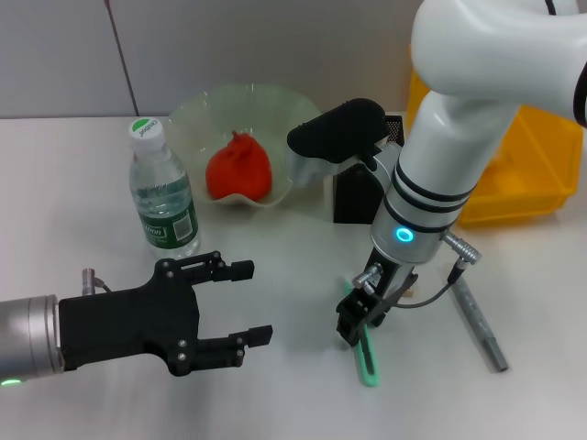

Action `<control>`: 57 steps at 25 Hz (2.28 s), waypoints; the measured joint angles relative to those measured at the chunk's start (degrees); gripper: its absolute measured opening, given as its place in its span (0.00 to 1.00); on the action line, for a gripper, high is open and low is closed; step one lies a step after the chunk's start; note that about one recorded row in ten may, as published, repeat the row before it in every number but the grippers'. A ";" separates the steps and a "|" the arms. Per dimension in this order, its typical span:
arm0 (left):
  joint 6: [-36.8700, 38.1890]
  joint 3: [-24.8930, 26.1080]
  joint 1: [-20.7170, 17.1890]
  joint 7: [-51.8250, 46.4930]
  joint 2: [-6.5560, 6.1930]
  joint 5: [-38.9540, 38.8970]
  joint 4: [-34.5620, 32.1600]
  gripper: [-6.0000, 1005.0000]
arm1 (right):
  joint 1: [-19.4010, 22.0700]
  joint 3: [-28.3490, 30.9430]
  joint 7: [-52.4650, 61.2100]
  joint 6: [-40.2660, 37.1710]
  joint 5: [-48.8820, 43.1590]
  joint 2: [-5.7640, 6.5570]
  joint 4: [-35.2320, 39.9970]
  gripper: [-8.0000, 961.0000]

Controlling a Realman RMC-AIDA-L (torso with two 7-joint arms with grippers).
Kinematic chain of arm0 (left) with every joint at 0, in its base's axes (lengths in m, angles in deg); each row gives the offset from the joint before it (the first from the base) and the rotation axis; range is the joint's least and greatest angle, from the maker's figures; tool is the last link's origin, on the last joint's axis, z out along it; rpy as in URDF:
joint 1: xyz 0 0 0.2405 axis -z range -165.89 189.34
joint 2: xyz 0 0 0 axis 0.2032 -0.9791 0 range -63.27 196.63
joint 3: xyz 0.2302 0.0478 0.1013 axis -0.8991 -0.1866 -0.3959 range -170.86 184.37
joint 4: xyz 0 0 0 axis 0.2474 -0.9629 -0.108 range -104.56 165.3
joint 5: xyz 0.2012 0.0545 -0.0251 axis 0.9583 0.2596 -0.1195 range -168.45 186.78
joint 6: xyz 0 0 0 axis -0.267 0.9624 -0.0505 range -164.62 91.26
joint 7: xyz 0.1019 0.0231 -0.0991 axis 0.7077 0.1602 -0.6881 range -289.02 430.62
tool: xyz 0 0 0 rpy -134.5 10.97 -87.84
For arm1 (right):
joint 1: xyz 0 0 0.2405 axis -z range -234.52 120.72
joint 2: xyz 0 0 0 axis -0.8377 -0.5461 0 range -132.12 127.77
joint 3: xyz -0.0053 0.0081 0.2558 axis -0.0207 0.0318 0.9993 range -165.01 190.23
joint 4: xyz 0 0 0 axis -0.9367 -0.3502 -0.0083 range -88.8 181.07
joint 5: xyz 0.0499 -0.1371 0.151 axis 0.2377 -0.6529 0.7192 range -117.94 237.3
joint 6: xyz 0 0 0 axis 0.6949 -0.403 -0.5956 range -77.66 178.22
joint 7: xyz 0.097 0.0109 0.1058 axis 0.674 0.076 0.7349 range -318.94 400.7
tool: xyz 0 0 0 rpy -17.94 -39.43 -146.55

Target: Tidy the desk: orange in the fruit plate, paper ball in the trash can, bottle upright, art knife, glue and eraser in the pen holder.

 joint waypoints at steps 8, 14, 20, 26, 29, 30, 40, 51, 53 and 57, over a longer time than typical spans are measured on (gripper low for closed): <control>-0.13 0.01 0.08 0.00 0.00 0.00 0.00 0.75 | 0.10 0.00 -0.01 -0.04 -0.13 0.00 0.00 0.45; -0.63 0.08 0.07 0.00 0.00 0.00 0.00 0.75 | -0.05 0.00 -0.08 -0.34 -0.22 0.00 -0.25 0.44; -0.73 0.09 0.07 -0.17 0.00 0.00 0.00 0.75 | -0.04 -0.08 -0.19 -0.66 -0.28 0.00 -0.22 0.38; -0.75 0.09 0.06 -0.25 0.00 0.00 0.00 0.75 | -0.02 -0.09 -0.23 -0.66 -0.28 0.00 -0.24 0.31; -0.75 0.09 0.07 -0.26 0.00 0.00 0.00 0.75 | -0.15 -0.09 -0.62 -0.67 -0.28 0.00 -0.37 0.30; -0.75 0.09 0.07 -0.26 0.00 0.00 0.00 0.75 | -0.16 -0.09 -0.68 -0.69 -0.28 0.00 -0.39 0.30; -0.75 0.09 0.07 -0.42 0.00 0.00 0.00 0.75 | -0.25 -0.09 -0.87 -0.19 -0.89 0.00 -0.15 0.29; -0.67 0.09 0.07 -0.11 0.00 0.00 0.00 0.75 | -0.01 -0.77 -0.89 0.92 -0.96 0.00 -0.08 0.28; -0.66 0.08 0.07 -0.05 0.00 0.00 0.00 0.75 | -0.06 -0.79 -0.89 0.93 -0.95 0.00 -0.08 0.28; -0.65 0.09 0.15 -0.03 0.00 0.00 0.00 0.75 | -0.15 -1.04 -0.98 1.15 -0.96 0.00 -0.08 0.28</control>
